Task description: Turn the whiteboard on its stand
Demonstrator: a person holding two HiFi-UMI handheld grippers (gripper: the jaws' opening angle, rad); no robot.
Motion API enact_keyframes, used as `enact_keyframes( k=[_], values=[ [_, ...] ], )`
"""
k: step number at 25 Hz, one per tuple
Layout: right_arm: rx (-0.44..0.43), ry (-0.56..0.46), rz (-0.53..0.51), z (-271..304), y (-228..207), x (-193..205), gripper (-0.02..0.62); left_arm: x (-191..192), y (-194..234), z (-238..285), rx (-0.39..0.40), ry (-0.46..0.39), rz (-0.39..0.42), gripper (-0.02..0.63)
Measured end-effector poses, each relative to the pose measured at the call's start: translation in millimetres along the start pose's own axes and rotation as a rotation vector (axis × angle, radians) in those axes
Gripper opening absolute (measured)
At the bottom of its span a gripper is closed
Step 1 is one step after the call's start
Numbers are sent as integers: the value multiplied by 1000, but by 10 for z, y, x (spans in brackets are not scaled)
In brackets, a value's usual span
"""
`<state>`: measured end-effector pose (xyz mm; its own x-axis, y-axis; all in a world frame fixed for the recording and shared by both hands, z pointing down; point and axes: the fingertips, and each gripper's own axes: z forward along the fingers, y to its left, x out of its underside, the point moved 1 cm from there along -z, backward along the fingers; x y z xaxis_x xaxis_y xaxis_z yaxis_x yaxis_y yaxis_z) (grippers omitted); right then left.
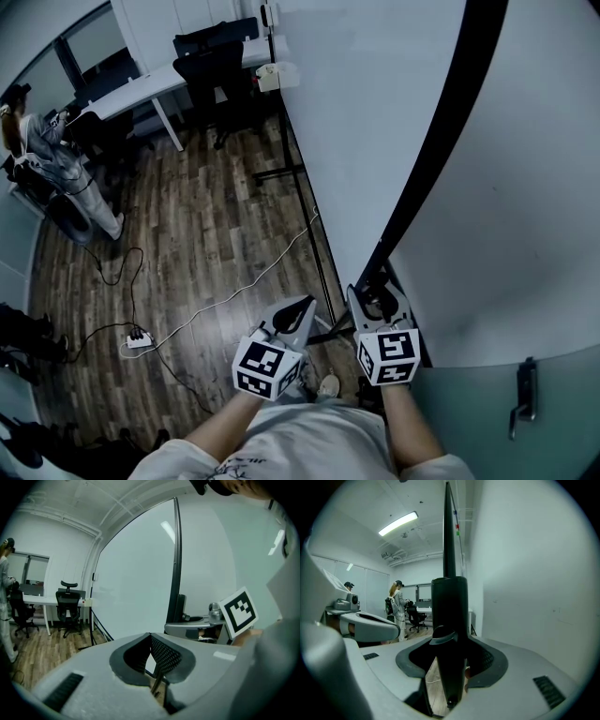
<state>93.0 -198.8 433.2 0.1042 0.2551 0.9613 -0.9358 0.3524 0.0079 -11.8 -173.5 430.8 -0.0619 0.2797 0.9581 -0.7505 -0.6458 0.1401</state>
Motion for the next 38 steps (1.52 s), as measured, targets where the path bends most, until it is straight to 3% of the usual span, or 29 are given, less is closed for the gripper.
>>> enact_keyframes(
  k=[17,24,38],
  values=[
    [18,8,25,-166,24,49,195,32,-115,-72,16,1,-5,11],
    [13,38,92,-387,38,262,195,53,-155,-70,22,0,-7,11],
    [15,48,95,-577,180,291,28,169,-230,-138,36,39,-2,11]
  ],
)
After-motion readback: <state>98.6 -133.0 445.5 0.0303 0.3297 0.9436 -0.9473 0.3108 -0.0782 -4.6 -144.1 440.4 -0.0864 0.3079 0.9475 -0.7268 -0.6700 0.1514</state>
